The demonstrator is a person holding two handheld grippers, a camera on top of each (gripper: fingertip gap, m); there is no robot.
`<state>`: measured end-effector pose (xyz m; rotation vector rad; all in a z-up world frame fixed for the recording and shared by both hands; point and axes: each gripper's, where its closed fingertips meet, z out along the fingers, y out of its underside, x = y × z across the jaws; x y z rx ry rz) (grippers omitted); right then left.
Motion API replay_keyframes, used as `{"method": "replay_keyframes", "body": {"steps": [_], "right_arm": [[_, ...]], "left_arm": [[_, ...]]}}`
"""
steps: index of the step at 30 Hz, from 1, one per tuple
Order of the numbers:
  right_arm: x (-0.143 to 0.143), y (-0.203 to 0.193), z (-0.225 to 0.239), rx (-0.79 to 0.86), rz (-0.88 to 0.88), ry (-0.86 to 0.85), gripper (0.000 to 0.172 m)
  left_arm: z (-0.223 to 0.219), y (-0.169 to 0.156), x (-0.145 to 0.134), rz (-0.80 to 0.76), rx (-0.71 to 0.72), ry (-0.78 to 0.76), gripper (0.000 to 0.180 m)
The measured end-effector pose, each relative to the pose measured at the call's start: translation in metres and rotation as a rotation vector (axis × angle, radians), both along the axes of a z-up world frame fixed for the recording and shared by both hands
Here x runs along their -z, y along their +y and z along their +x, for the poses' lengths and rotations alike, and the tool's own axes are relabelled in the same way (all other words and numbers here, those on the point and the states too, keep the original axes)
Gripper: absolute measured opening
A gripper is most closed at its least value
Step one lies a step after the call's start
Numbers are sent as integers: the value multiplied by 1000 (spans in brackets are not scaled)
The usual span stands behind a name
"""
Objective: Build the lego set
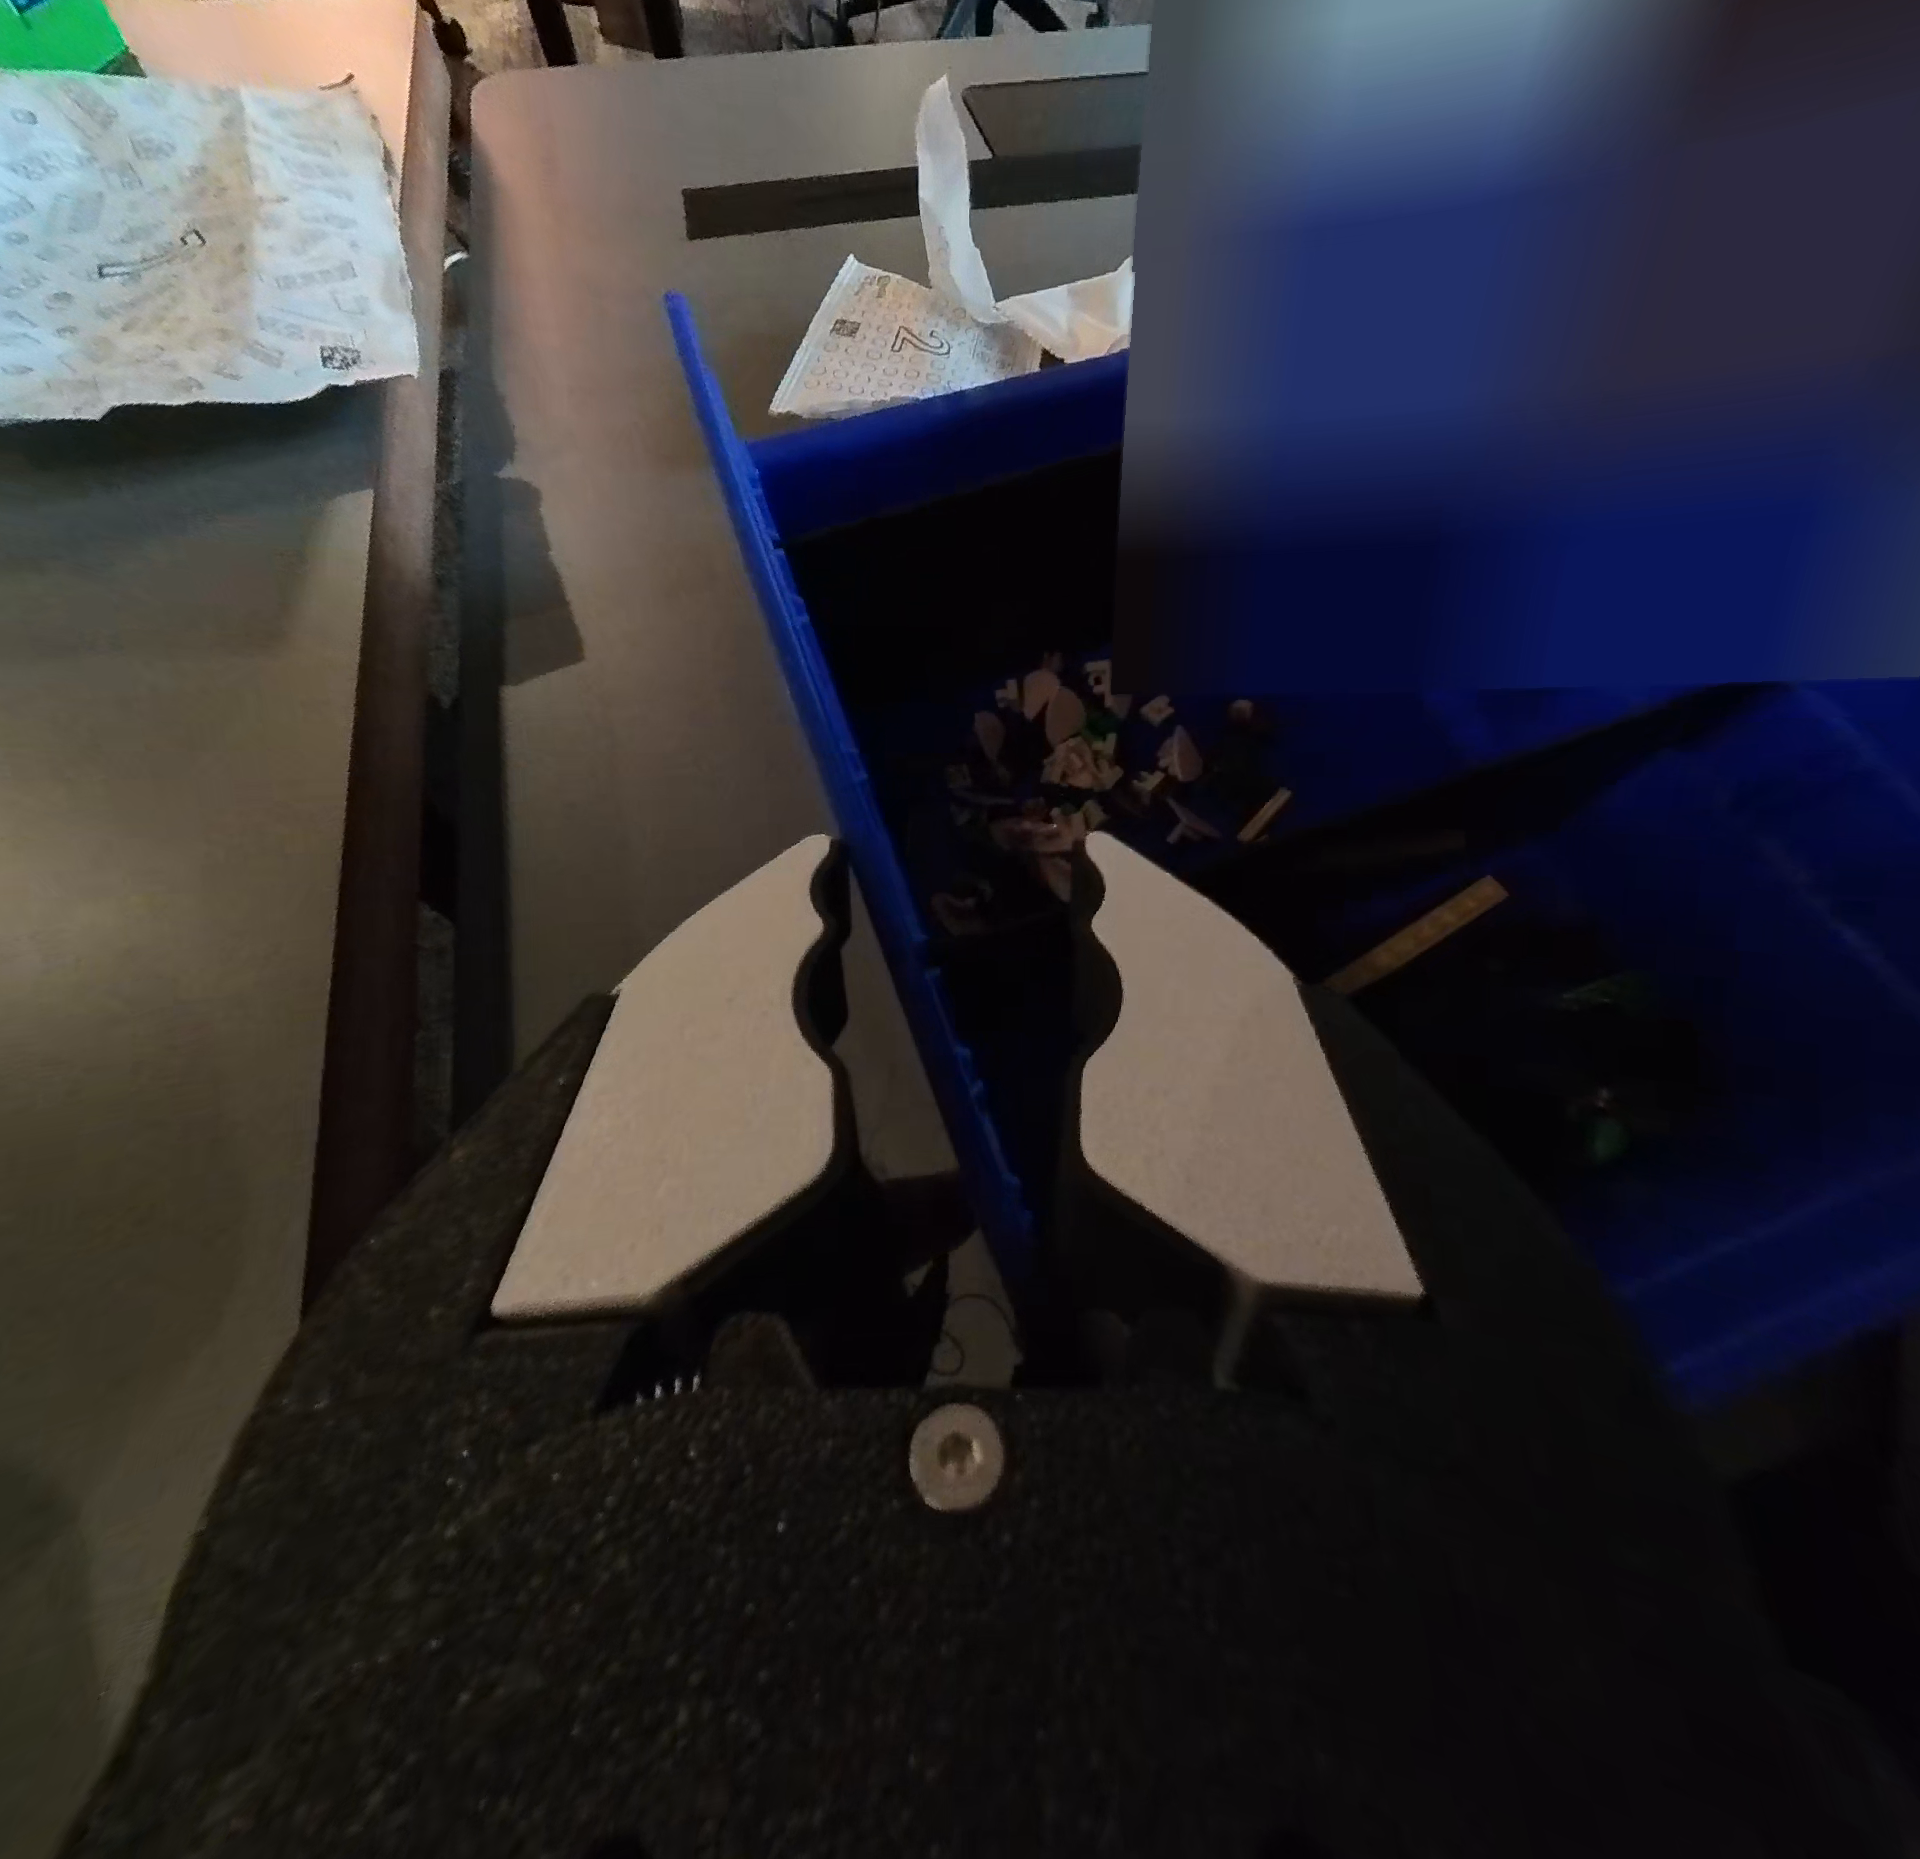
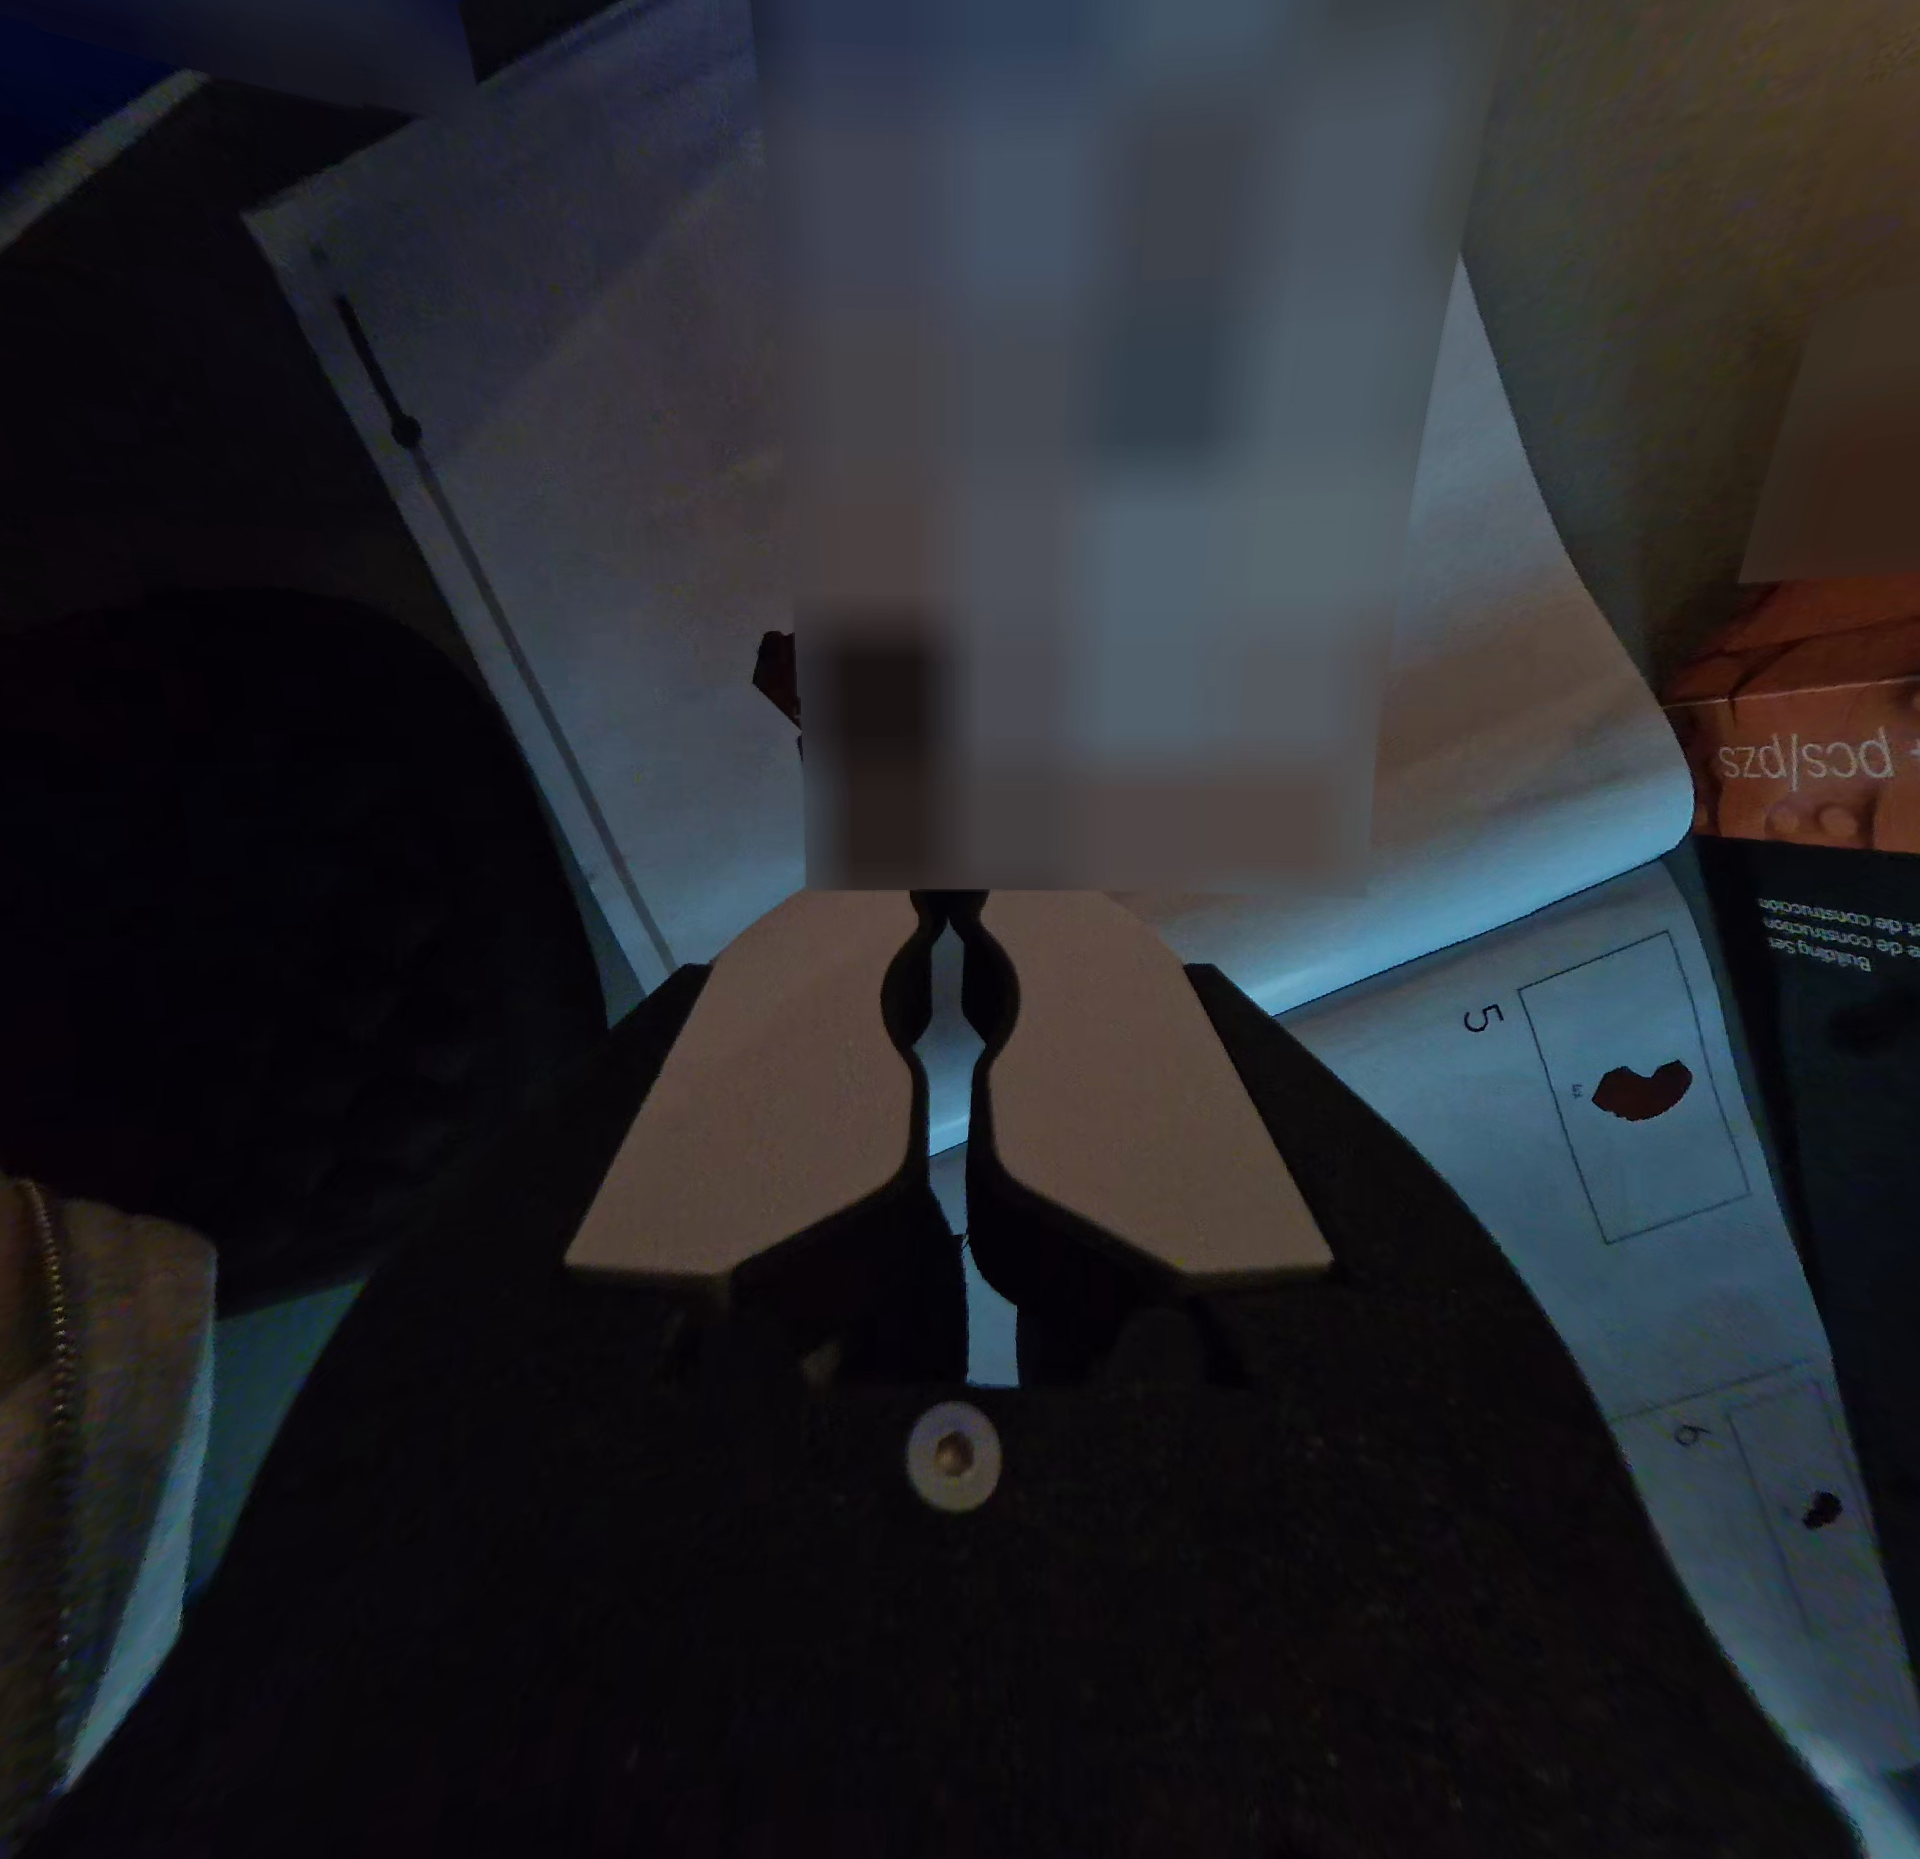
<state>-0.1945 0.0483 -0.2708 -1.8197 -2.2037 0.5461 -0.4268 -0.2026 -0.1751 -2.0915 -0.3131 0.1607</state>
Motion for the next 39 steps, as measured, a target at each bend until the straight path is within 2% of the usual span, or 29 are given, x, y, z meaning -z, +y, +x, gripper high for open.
{"method": "replay_keyframes", "body": {"steps": [19, 31, 39], "right_arm": [[0, 0, 0, 11, 5, 1, 0], [-1, 0, -1, 126, 15, 78, 0], [-1, 0, -1, 119, 21, 41, 0]], "left_arm": [[0, 0, 1, -6, 2, 2, 41], [1, -1, 4, -37, -3, 4, 41], [1, -3, 5, -45, -4, 10, 41]]}}
